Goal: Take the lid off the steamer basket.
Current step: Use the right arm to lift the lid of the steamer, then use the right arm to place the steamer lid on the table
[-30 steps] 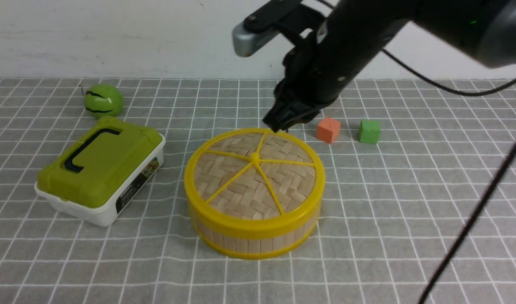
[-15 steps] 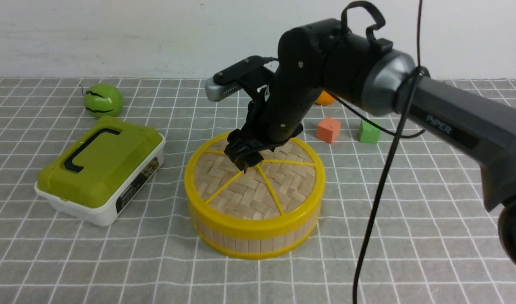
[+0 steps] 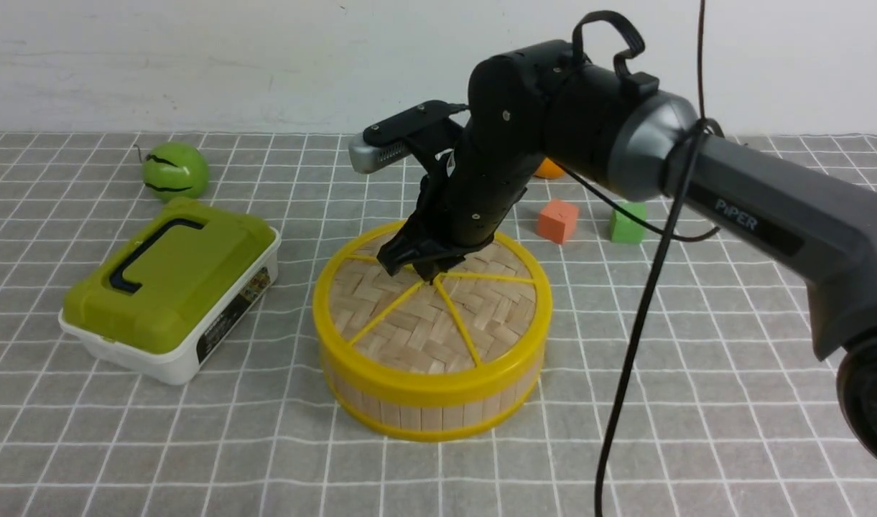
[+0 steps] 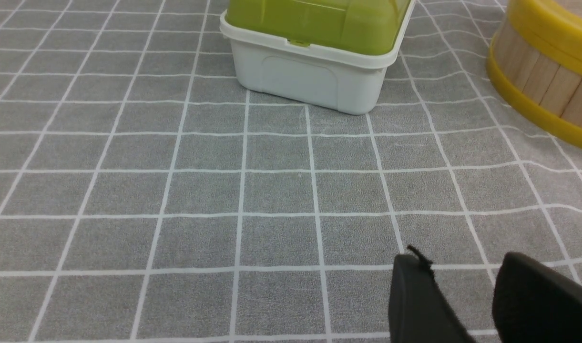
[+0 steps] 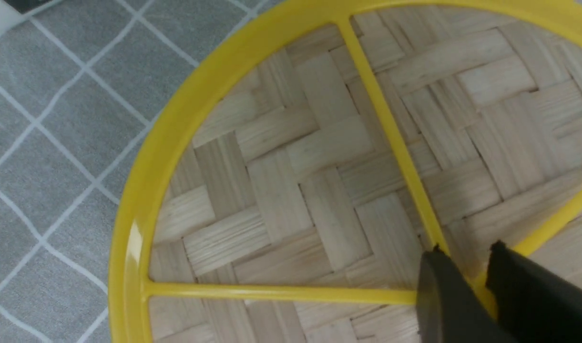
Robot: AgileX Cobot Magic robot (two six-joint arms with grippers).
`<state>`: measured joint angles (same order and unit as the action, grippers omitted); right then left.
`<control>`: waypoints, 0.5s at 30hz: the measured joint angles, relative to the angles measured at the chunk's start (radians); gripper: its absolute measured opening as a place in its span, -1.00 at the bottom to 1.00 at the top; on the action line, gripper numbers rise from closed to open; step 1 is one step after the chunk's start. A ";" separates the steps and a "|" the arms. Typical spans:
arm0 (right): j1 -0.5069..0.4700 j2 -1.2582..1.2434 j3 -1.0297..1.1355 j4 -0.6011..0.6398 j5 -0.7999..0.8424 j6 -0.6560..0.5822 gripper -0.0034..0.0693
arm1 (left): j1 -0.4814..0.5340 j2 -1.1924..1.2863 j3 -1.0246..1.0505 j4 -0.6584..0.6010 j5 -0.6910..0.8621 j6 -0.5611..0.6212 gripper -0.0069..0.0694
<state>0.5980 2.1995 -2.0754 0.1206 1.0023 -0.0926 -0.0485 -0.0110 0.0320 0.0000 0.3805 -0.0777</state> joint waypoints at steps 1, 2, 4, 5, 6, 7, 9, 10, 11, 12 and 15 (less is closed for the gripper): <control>0.000 -0.006 0.000 -0.002 0.004 0.002 -0.69 | 0.000 0.000 0.000 0.000 0.000 0.000 -0.19; 0.000 -0.010 0.000 -0.007 0.008 0.002 -0.69 | 0.000 0.000 0.000 0.000 0.000 0.000 -0.19; 0.000 -0.041 0.000 -0.017 0.024 0.004 -0.69 | 0.000 0.000 0.000 0.000 0.000 0.000 -0.19; 0.000 -0.064 -0.001 -0.023 0.034 0.005 -0.69 | 0.000 0.000 0.000 0.000 0.000 0.000 -0.19; 0.000 -0.092 -0.002 -0.032 0.041 0.005 -0.69 | 0.000 0.000 0.000 0.000 0.000 0.000 -0.19; 0.000 -0.131 -0.003 -0.047 0.048 0.005 -0.69 | 0.000 0.000 0.000 0.000 0.000 0.000 -0.19; 0.000 -0.188 -0.005 -0.083 0.071 0.005 -0.69 | 0.000 0.000 0.000 0.000 0.000 0.000 -0.19; 0.000 -0.226 -0.009 -0.112 0.096 0.005 -0.69 | 0.000 0.000 0.000 0.000 0.000 0.000 -0.19; 0.000 -0.262 -0.011 -0.146 0.130 0.005 -0.69 | 0.000 0.000 0.000 0.000 0.000 0.000 -0.19; 0.000 -0.297 -0.014 -0.182 0.172 0.005 -0.69 | 0.000 0.000 0.000 0.000 0.000 0.000 -0.19; -0.012 -0.383 -0.008 -0.284 0.247 -0.004 -0.69 | 0.000 0.000 0.000 -0.005 0.000 0.000 -0.19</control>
<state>0.5861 1.8163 -2.0838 -0.1630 1.2489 -0.0969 -0.0485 -0.0110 0.0320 -0.0053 0.3805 -0.0777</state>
